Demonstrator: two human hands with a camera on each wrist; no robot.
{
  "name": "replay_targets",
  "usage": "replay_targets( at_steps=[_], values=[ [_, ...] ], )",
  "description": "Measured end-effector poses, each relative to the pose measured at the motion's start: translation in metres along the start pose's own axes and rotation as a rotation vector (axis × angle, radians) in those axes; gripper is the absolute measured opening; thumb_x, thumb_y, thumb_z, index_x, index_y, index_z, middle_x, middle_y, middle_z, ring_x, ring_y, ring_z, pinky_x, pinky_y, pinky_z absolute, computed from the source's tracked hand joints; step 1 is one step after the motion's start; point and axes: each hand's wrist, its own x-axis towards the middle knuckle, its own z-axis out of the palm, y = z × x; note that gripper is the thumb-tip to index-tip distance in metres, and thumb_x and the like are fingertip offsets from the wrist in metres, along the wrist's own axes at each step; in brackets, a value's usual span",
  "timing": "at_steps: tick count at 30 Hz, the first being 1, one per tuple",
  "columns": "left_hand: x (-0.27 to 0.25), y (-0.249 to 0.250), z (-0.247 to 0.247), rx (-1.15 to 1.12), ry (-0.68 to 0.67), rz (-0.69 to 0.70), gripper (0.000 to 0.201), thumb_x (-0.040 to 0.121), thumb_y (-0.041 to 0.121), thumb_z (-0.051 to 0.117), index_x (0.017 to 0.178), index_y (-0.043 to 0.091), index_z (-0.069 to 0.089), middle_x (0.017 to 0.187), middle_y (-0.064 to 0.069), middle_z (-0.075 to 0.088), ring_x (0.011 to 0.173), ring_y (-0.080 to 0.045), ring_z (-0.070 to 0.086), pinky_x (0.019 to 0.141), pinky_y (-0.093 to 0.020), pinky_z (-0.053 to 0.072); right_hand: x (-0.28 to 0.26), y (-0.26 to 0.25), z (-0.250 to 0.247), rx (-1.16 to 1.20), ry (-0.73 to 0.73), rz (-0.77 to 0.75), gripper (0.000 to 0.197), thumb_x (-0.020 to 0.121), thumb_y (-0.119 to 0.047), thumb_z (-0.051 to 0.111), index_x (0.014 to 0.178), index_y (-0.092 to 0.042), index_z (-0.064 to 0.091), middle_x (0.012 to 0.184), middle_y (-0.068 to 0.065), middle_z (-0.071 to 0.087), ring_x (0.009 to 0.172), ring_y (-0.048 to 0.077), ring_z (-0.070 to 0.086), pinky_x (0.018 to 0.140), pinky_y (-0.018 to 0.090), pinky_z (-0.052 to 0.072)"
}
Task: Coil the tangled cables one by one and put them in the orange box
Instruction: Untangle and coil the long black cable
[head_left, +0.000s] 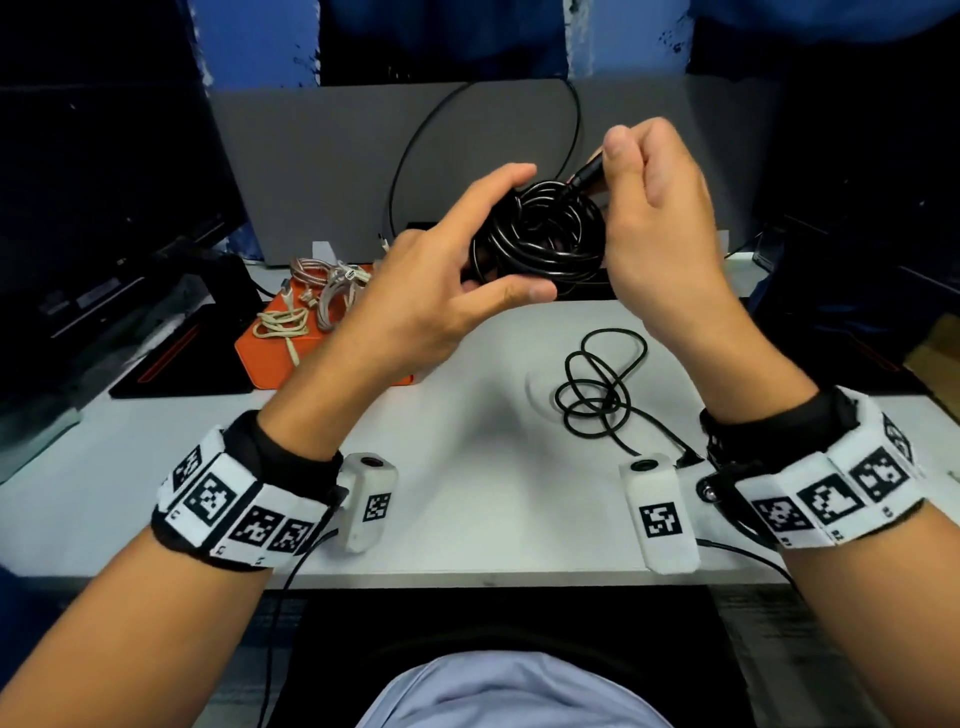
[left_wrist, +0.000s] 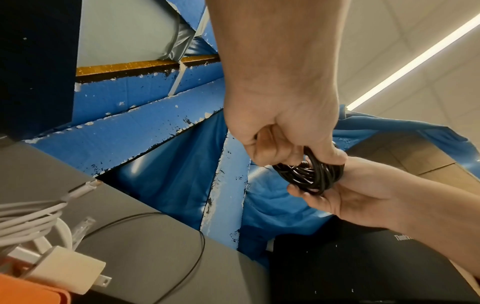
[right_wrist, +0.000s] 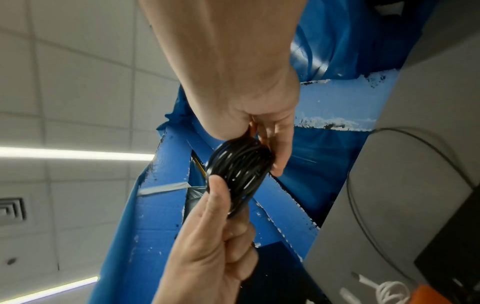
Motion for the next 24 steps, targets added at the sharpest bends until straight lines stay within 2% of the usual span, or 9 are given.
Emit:
replay_targets(
  at_steps=[2, 4, 6, 8, 12, 14, 17, 20, 24],
  values=[
    [-0.002, 0.002, -0.004, -0.018, -0.048, 0.006, 0.076, 0.088, 0.042, 0.076, 0.153, 0.034, 0.039, 0.127, 0.018, 0.065, 0.111, 0.001, 0.065, 0.1, -0.02, 0.05, -0.001, 0.003, 0.001, -0.061, -0.007, -0.03, 0.027, 0.111, -0.036, 0.038, 0.093, -0.019, 0.049, 0.078, -0.012, 0.056, 0.07, -0.002, 0.053, 0.065, 0.026, 0.045],
    [-0.005, 0.003, -0.011, -0.076, -0.176, 0.046, 0.074, 0.089, 0.042, 0.075, 0.153, 0.037, 0.038, 0.135, 0.015, 0.062, 0.116, -0.012, 0.066, 0.104, -0.035, 0.051, 0.002, 0.006, -0.001, -0.013, -0.1, 0.066, 0.03, 0.112, -0.036, 0.038, 0.093, -0.017, 0.051, 0.082, -0.008, 0.059, 0.068, -0.001, 0.057, 0.056, 0.022, 0.048],
    [-0.005, 0.001, -0.011, -0.142, -0.21, 0.083, 0.065, 0.092, 0.037, 0.072, 0.15, 0.034, 0.042, 0.139, 0.014, 0.059, 0.12, -0.013, 0.064, 0.106, -0.04, 0.051, 0.005, 0.007, -0.005, 0.161, -0.23, 0.213, 0.032, 0.112, -0.036, 0.038, 0.091, -0.017, 0.053, 0.086, 0.002, 0.061, 0.07, 0.016, 0.063, 0.052, 0.032, 0.053],
    [-0.004, -0.001, -0.006, -0.178, -0.105, 0.089, 0.053, 0.092, 0.036, 0.07, 0.142, 0.031, 0.053, 0.13, 0.014, 0.066, 0.114, -0.014, 0.068, 0.102, -0.042, 0.053, 0.006, 0.004, -0.007, 0.244, -0.269, 0.27, 0.032, 0.112, -0.035, 0.038, 0.09, -0.017, 0.053, 0.086, 0.004, 0.062, 0.068, 0.024, 0.063, 0.05, 0.032, 0.051],
    [0.0, -0.005, 0.004, -0.054, 0.067, 0.056, 0.044, 0.092, 0.033, 0.074, 0.133, 0.025, 0.065, 0.109, 0.021, 0.072, 0.099, -0.003, 0.071, 0.092, -0.034, 0.057, 0.003, 0.008, 0.001, 0.018, -0.172, 0.186, 0.03, 0.111, -0.037, 0.04, 0.095, -0.015, 0.052, 0.087, 0.002, 0.062, 0.069, 0.021, 0.069, 0.05, 0.031, 0.056],
    [0.001, -0.008, 0.0, -0.083, -0.027, -0.001, 0.052, 0.093, 0.038, 0.071, 0.142, 0.029, 0.057, 0.108, 0.02, 0.072, 0.097, -0.001, 0.07, 0.09, -0.033, 0.058, 0.001, 0.012, 0.005, -0.021, -0.163, 0.157, 0.03, 0.111, -0.037, 0.04, 0.094, -0.015, 0.051, 0.088, 0.002, 0.061, 0.076, 0.023, 0.07, 0.053, 0.031, 0.059],
    [0.001, -0.005, -0.006, -0.307, -0.128, -0.166, 0.054, 0.098, 0.05, 0.051, 0.149, 0.035, 0.039, 0.081, 0.009, 0.069, 0.067, -0.008, 0.06, 0.07, -0.026, 0.05, 0.002, 0.017, 0.004, 0.006, -0.148, 0.141, 0.027, 0.111, -0.034, 0.039, 0.094, -0.015, 0.047, 0.085, 0.001, 0.057, 0.076, 0.026, 0.069, 0.053, 0.031, 0.059],
    [0.004, 0.0, -0.006, -0.347, -0.061, -0.338, 0.038, 0.105, 0.054, 0.037, 0.121, 0.029, 0.061, 0.086, -0.014, 0.075, 0.073, -0.029, 0.065, 0.079, -0.041, 0.051, 0.001, 0.02, 0.005, -0.013, -0.13, 0.095, 0.024, 0.111, -0.033, 0.039, 0.095, -0.017, 0.047, 0.081, -0.004, 0.053, 0.074, 0.016, 0.062, 0.062, 0.038, 0.061],
    [0.008, -0.012, 0.0, -0.311, -0.14, -0.405, 0.043, 0.102, 0.044, 0.055, 0.115, 0.006, 0.071, 0.097, -0.013, 0.078, 0.086, -0.027, 0.075, 0.097, -0.051, 0.055, -0.002, 0.026, 0.009, -0.094, -0.189, 0.018, 0.023, 0.11, -0.034, 0.041, 0.098, -0.017, 0.052, 0.092, -0.006, 0.058, 0.081, 0.009, 0.056, 0.071, 0.031, 0.05]
  ],
)
